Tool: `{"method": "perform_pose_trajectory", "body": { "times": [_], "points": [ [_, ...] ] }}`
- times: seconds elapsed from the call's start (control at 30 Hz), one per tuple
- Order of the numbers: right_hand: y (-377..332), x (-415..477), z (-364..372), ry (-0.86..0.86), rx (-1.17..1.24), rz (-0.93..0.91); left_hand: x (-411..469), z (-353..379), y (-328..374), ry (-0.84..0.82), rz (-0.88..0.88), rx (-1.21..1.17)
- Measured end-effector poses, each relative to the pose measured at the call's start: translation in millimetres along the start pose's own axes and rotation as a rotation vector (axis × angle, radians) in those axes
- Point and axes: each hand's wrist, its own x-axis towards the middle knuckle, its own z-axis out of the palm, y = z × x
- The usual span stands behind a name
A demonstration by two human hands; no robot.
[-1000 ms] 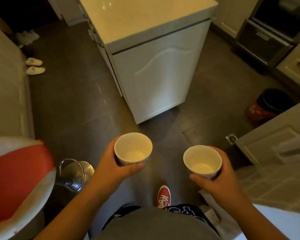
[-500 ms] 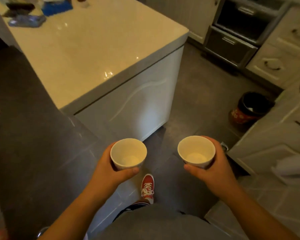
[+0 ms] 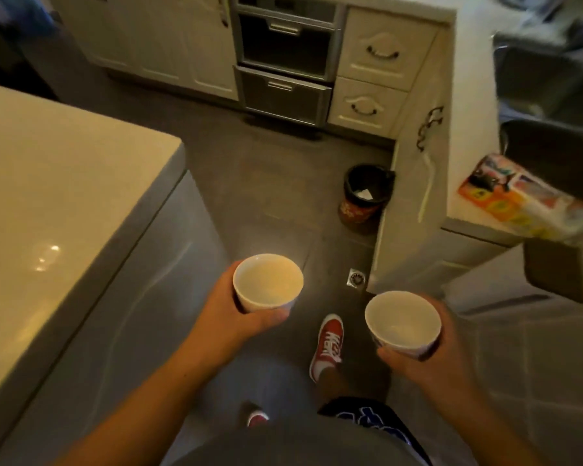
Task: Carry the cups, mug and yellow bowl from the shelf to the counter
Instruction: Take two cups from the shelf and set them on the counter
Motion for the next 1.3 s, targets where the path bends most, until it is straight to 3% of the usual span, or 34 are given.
{"method": "perform_pose_trajectory", "body": {
  "times": [0.27,0.4,0.7,0.9,1.3],
  "points": [
    [-2,138,-40,-0.021,0.01,0.048,137,44,39,-0.005,-0.036,-0.018],
    [-21,222,-42,-0.136,-0.024,-0.003,178,40,57,0.075,-0.08,-0.022],
    [-76,407,24,-0.322,-0.06,-0.102,265,-3,56,0.318,-0.196,-0.055],
    [-110,524,81,-0.385,-0.104,-0.175,369,-43,52,0.402,-0.206,-0.164],
    [-164,690,96,-0.339,-0.144,-0.106,578,-98,101,0.331,-0.167,-0.192]
  ]
}}
